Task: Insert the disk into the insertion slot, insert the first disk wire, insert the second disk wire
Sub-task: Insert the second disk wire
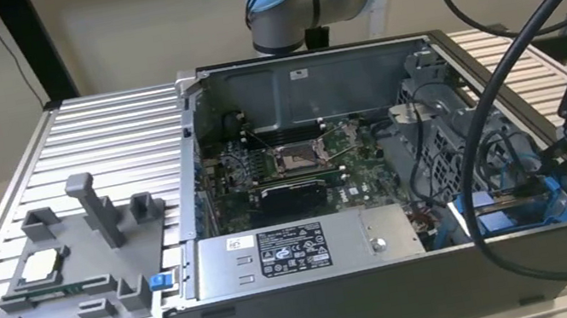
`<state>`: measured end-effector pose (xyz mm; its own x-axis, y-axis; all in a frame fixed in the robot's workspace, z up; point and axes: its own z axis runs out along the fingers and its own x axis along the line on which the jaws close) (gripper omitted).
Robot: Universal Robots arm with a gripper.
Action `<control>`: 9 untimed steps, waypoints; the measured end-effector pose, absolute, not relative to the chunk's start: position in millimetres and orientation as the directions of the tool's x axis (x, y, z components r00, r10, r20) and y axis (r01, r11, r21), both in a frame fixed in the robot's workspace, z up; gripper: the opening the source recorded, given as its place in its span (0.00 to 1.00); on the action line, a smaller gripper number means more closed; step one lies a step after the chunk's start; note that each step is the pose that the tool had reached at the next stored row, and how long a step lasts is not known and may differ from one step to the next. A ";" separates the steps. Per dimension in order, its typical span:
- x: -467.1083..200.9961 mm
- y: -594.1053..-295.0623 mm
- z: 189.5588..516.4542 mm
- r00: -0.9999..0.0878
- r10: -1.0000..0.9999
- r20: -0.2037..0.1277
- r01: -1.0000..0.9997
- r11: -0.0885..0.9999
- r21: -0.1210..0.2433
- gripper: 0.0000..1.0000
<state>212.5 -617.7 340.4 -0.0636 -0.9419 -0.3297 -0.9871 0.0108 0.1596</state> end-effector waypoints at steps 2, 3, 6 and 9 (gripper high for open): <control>212.5 -617.7 340.3 -0.064 -0.942 -0.330 -0.987 0.011 0.160 1.00; 212.5 -617.7 340.3 -0.064 -0.942 -0.330 -0.987 0.011 0.160 1.00; 212.4 -617.7 340.4 -0.064 -0.942 -0.330 -0.987 0.011 0.160 1.00; 212.4 -617.7 340.4 -0.064 -0.942 -0.330 -0.987 0.011 0.160 1.00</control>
<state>212.4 -617.7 340.4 -0.0636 -0.9419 -0.3297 -0.9871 0.0108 0.1595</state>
